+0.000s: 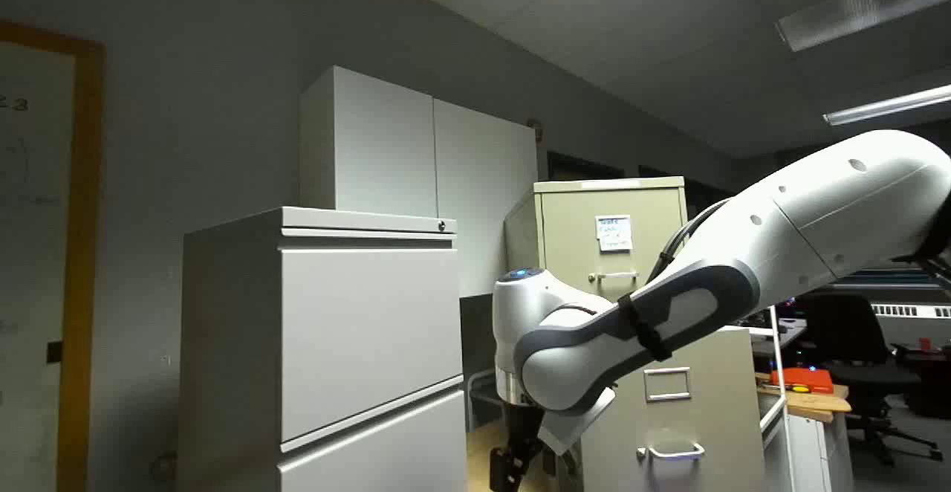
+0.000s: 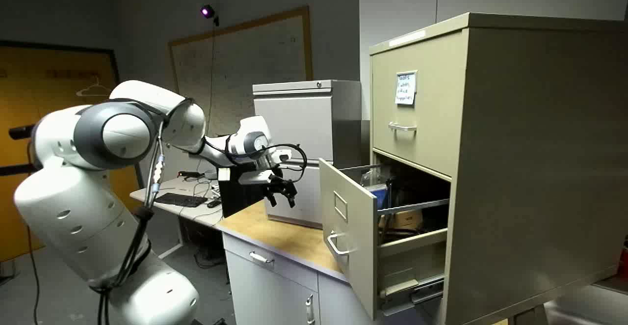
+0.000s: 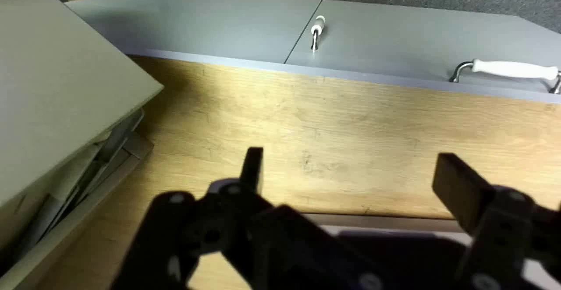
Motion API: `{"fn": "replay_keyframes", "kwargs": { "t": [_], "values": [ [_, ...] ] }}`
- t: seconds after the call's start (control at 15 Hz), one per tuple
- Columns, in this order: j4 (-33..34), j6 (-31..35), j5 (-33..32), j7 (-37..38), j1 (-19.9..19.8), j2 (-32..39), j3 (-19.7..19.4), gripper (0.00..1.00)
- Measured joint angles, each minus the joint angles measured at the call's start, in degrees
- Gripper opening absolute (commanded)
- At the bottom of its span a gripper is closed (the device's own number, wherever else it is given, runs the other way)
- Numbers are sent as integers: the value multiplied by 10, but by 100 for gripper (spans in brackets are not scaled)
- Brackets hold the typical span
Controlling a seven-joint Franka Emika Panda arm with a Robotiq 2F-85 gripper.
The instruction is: Close the bottom drawer of the beige file cabinet
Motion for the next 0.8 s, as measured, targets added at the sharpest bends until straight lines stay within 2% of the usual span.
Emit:
{"fn": "replay_keyframes", "kwargs": {
  "t": [0.73, 0.8],
  "values": [
    [1, 0, 0, 1, 0, 0, 0, 99],
    [1, 1, -4, 6, 0, 1, 0, 80]
  ]
}}
